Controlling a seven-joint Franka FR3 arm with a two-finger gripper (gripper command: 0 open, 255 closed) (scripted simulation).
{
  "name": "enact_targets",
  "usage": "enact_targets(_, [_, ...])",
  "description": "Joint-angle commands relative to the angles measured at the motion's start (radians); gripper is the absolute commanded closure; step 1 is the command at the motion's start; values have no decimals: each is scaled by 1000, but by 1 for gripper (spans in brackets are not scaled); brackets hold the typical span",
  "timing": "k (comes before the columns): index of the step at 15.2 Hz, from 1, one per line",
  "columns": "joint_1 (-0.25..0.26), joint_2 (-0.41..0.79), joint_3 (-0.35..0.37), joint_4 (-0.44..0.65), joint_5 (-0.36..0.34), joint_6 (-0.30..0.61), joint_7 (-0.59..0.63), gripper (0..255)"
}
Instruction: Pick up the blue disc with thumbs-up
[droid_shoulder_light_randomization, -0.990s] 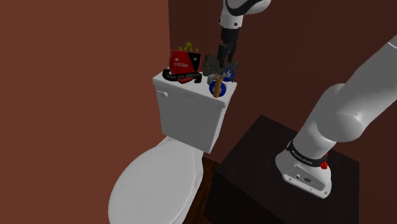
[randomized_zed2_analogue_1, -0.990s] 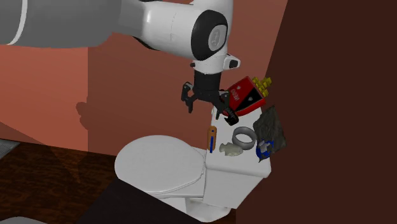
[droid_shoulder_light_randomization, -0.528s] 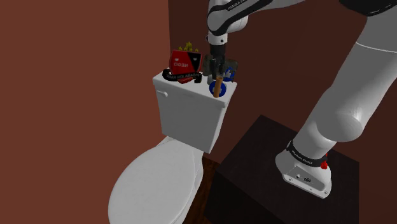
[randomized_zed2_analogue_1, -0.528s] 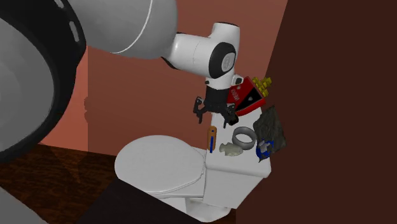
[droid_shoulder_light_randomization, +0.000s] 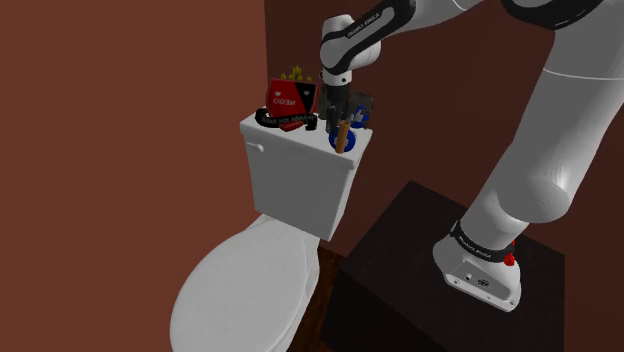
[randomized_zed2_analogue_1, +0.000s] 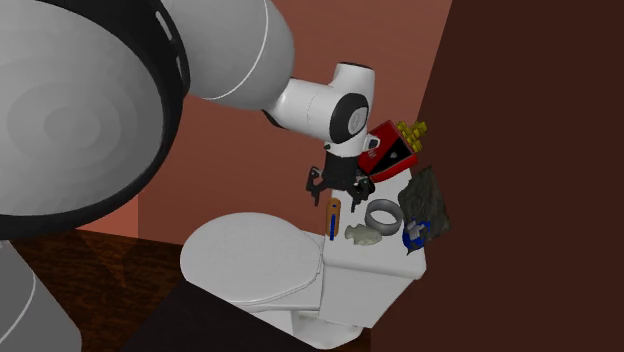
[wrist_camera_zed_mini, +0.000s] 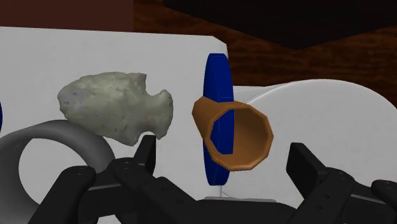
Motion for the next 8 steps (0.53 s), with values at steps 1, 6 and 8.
enact_targets(1, [0,11,0,-7,2,18,-1,0])
enact_targets(6, [-1,9,0,-10,2,19,-2,255])
enact_targets(8, [-1,9,0,-10,2,19,-2,255])
